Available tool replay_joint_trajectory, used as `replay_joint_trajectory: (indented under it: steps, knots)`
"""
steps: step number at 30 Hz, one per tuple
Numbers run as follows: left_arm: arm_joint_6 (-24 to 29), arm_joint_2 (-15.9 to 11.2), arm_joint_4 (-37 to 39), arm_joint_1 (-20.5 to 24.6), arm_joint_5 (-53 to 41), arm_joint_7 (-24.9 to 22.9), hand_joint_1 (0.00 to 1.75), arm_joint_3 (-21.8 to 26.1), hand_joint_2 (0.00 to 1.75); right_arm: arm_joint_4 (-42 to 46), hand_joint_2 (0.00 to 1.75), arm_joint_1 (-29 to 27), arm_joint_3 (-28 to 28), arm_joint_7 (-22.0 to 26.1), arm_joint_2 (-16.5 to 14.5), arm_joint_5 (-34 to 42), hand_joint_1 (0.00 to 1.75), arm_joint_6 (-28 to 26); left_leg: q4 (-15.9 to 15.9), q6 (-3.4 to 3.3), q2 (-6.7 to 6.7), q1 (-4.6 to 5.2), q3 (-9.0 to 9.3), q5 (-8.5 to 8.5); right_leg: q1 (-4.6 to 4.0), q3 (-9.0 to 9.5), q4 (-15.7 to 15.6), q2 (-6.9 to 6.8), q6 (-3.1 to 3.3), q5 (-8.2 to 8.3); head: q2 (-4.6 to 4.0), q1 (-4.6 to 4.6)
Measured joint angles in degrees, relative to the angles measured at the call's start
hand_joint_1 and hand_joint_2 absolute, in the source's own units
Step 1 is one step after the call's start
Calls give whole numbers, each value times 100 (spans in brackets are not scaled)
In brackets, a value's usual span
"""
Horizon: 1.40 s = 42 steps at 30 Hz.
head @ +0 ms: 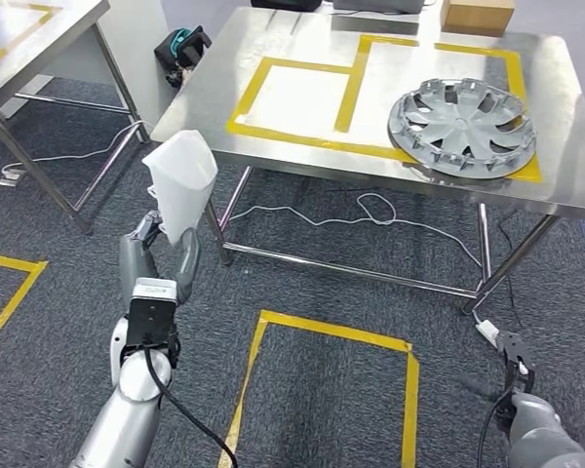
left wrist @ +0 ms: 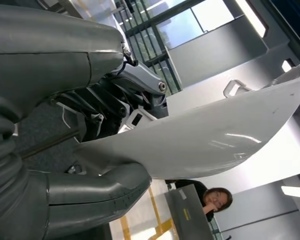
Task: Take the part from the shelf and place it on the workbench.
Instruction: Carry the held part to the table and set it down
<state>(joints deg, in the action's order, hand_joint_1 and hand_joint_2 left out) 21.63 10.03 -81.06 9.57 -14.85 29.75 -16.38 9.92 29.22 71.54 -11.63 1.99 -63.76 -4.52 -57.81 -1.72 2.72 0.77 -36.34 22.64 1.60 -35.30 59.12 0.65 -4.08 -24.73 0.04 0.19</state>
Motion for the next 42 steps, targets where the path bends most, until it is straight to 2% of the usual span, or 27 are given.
replay_joint_trajectory:
  steps: [2, 4, 6, 9, 10, 11, 18, 28, 30, 32, 33, 34, 35, 36, 38, 39, 40, 41, 42]
  knots:
    - [-1, -11, -1, 1, -3, -1, 175, 5, 175, 0, 175, -13, -39, -24, -12, -63, 0, 57, 18, -97, -5, 6, 8, -20, -1, -10, -3, 18, 4, 7, 0, -9]
    - [-4, -17, -1, 6, -3, -1, 175, 8, 175, 0, 175, -15, -109, -52, -12, -147, 0, 135, 46, -110, -17, 3, 20, -30, -15, -18, -3, 35, 34, 7, 0, -11]
    - [-13, -18, -1, 9, -3, -1, 175, 8, 175, 2, 175, -17, -162, -66, -12, -181, 0, 157, 74, -66, -27, -4, 25, -41, -31, -26, -1, 39, 70, 6, 0, -10]
    - [-27, -17, -1, 10, -3, -1, 175, 8, 175, 11, 175, -16, -207, -19, -14, -157, 0, 22, 110, 122, -30, -24, 25, -54, -41, -41, 4, 33, 99, 7, 0, -8]
    - [-30, -17, -1, 9, -3, -1, 175, 8, 175, 14, 175, -15, -219, 15, -14, -140, 0, -37, 115, 171, -30, -30, 24, -56, -42, -44, 5, 32, 101, 8, 0, -8]
    - [-31, -17, -1, 8, -3, -1, 175, 9, 175, 15, 175, -15, -226, 49, -15, -123, 0, -84, 117, 192, -30, -32, 23, -56, -42, -44, 6, 31, 103, 9, 0, -7]
    - [-34, -17, -1, -26, -3, -1, 175, 16, 175, 15, 175, -17, -232, 189, -40, -51, 0, -187, 111, 191, -29, -15, 14, -59, -31, -36, -10, 26, 108, 23, 0, -5]
    - [-34, -19, -32, -41, -40, 7, 175, 36, 175, 15, 175, -17, -232, 101, -61, 60, 0, -111, 108, 179, -29, -8, 10, -62, -24, -30, -30, 25, 96, 37, 0, -4]
    - [-34, -20, -50, -41, -58, 11, 175, 36, 175, 16, 175, -14, -232, 84, -68, 62, 0, -103, 122, 146, -29, 8, 11, -30, 5, -6, -99, 26, 58, 30, 0, -5]
    - [-31, -17, -86, -43, -84, 21, 175, 36, 175, 19, 175, -18, -232, 63, -83, 63, 0, -87, 288, 45, -30, 34, 101, 13, 27, 44, -114, 10, -38, 160, 0, -6]
    - [-28, -13, -106, -40, -100, 30, 175, 34, 175, 22, 175, -17, -231, 46, -89, 63, 0, -71, 417, -19, -33, 29, 205, 4, 26, 66, -111, -3, -72, 201, 1, -10]
    - [-24, -8, -119, -29, -113, 40, 175, 33, 175, 25, 175, -13, -231, 27, -95, 65, 0, -52, 517, -66, -37, 18, 313, -16, 16, 63, -35, -15, -66, 211, 0, -1]
    - [-21, -3, -126, -14, -122, 48, 175, 31, 175, 27, 175, -2, -230, 6, -98, 68, 0, -39, 571, -97, -43, -2, 405, -26, 13, 23, 70, -18, -46, 110, 0, 14]
    - [-19, 3, -131, -7, -127, 53, 175, 28, 175, 31, 175, 8, -230, -10, -99, 72, 0, -32, 591, -109, -50, -20, 468, -34, 11, -101, 303, -18, -33, -59, -1, 31]
    - [-18, 7, -133, -16, -131, 57, 175, 23, 175, 38, 175, 0, -230, -44, -97, 85, 0, -32, 585, -78, -52, -56, 517, 15, 21, -477, 962, -15, -85, -366, -1, 66]
    - [-18, 8, -133, -33, -132, 58, 175, 23, 175, 42, 175, -15, -230, -62, -96, 93, 0, -32, 580, -39, -48, -86, 544, 46, 40, -628, 1169, -17, -127, -416, -2, 72]
    - [-19, 7, -132, -48, -132, 58, 175, 23, 175, 43, 175, -30, -230, -78, -96, 102, 0, -32, 570, 12, -43, -126, 578, 84, 68, -679, 1172, -20, -163, -355, -2, 72]
    - [-19, 7, -132, -59, -132, 58, 175, 23, 175, 45, 175, -40, -230, -94, -97, 111, 0, -31, 543, 76, -39, -180, 624, 136, 111, -603, 938, -25, -204, -187, -2, 72]
    - [-19, 7, -132, -62, -132, 58, 175, 23, 175, 45, 175, -45, -230, -107, -97, 122, 0, -31, 489, 149, -37, -239, 666, 208, 172, -442, 546, -28, -280, 35, -2, 74]
